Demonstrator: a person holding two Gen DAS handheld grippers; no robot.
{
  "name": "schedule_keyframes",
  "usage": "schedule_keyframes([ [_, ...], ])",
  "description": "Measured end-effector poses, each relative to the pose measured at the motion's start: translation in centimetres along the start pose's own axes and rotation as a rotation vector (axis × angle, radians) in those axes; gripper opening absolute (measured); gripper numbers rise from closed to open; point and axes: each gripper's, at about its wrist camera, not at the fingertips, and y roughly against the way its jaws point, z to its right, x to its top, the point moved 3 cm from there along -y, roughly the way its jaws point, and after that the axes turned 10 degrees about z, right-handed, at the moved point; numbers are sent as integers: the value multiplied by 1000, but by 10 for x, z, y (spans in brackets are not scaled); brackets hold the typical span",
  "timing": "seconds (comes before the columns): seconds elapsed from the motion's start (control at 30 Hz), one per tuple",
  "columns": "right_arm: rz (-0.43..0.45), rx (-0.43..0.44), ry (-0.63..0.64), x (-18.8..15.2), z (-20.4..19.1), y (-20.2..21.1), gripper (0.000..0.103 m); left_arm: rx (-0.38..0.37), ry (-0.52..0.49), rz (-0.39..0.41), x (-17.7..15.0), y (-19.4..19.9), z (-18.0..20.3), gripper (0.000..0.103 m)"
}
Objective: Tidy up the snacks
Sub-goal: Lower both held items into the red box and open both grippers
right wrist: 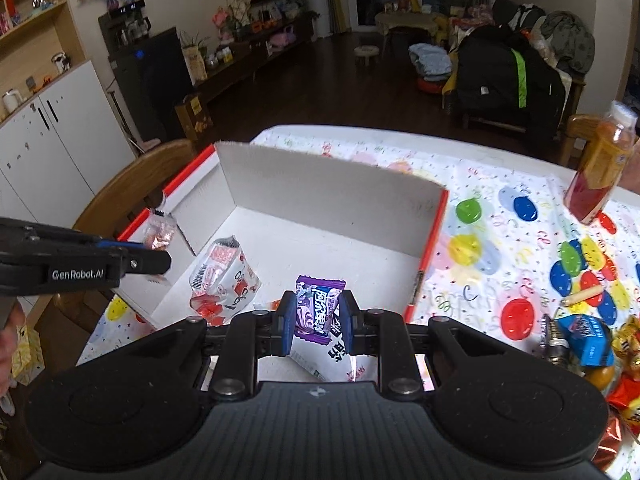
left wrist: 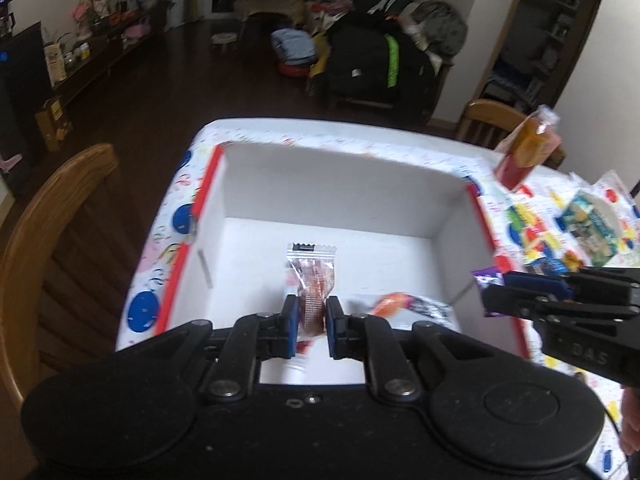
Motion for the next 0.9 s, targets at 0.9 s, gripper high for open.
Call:
schedule_keyframes([
  [0.9,-112,-13,48,-19,-2,-46,23,75,-76,-160,-22,-57,-10,16],
])
